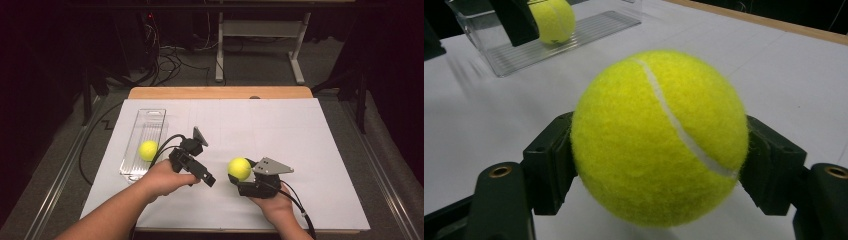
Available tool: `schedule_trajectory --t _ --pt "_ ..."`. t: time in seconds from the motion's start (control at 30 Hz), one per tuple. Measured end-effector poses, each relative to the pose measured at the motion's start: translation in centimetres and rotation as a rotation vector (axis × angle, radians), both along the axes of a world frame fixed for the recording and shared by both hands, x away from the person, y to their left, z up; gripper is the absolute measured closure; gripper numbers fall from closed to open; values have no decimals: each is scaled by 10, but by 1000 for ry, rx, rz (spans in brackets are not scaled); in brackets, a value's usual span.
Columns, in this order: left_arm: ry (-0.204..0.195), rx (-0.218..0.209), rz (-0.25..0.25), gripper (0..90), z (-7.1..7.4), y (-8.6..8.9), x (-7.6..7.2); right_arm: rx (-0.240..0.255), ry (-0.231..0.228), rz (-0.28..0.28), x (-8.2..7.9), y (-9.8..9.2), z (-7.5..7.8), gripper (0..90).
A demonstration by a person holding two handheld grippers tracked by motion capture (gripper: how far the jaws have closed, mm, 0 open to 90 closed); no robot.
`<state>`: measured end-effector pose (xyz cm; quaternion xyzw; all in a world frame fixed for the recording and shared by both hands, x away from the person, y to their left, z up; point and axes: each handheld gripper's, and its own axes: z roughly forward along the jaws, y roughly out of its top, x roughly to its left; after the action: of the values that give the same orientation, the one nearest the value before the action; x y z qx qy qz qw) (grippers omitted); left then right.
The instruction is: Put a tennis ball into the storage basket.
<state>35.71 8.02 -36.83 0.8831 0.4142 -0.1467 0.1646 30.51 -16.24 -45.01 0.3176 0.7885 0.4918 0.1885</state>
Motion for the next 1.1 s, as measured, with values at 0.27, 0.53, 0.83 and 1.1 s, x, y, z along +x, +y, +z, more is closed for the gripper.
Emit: schedule_trajectory --t 0.27,0.53,0.83,1.1 --pt "-3 -2 -7 7 6 -4 1 4 -8 37 -6 11 2 268" --pt "9 -13 4 7 7 -2 5 -9 1 73 -5 23 4 268" --pt "14 -5 12 7 5 -1 9 -28 5 113 -3 39 -1 268" --pt "13 -10 15 7 3 -3 9 11 -4 152 -8 42 -2 268"
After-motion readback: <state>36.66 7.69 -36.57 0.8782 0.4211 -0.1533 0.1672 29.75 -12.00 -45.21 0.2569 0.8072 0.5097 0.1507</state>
